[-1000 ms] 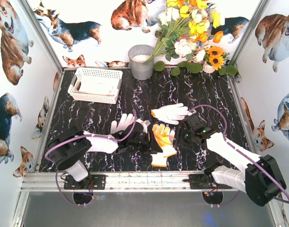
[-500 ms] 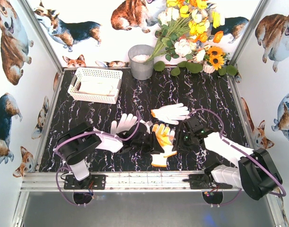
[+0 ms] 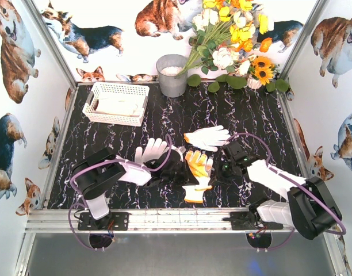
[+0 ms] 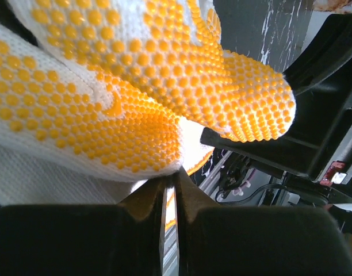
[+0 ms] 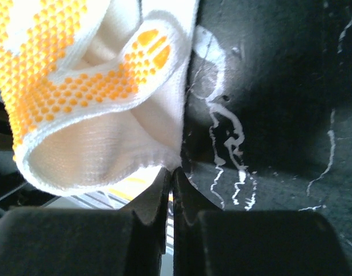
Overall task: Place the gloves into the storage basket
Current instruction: Pair the glove with the glove.
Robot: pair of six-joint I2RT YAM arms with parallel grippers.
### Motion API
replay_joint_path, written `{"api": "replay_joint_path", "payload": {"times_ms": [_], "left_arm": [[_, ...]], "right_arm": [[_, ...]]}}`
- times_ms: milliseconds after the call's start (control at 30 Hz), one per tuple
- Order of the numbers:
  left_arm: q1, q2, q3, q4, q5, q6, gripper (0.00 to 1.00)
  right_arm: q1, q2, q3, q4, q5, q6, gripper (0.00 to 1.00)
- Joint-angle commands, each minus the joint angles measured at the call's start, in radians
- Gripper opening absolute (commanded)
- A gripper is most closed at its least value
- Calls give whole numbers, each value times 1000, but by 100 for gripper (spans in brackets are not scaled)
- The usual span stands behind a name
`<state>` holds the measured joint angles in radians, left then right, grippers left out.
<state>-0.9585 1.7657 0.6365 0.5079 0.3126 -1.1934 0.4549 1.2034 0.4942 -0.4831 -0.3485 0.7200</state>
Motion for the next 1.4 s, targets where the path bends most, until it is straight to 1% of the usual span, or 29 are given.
{"api": "replay_joint_path", "payload": {"times_ms": [0,100,133,233,467,600,833,1067,1200,1367], "left_arm": [[-7,-77,-6,-46,-28,29,0],[-8,-108,-12,-120,-12,61,0],[-8,-139,-17,-139,-1,69,0],[-7,-172,-35,-172,31,77,0],[-7,-238,-64,-253,59,96,0],[-7,-228,-59,-271,88,107,0],[-7,-241,-69,-328,62,128,0],[-6,-249,-69,-366,43,153,0],[-7,-270,-73,-400,3,173,0],[-6,-267,-82,-392,12,181,0]], "right_arm": [[-2,-71,-11,32,-98,41,0],[-2,-79,-30,47,-150,76,0],[-2,-106,-37,55,-168,87,0],[1,-122,-56,73,-205,120,0],[13,-178,-87,55,-207,157,0],[45,-178,-111,90,-215,197,0],[117,-144,-118,129,-175,243,0],[136,-137,-118,119,-146,251,0],[141,-120,-131,135,-150,257,0],[143,-105,-131,135,-151,255,0]]}}
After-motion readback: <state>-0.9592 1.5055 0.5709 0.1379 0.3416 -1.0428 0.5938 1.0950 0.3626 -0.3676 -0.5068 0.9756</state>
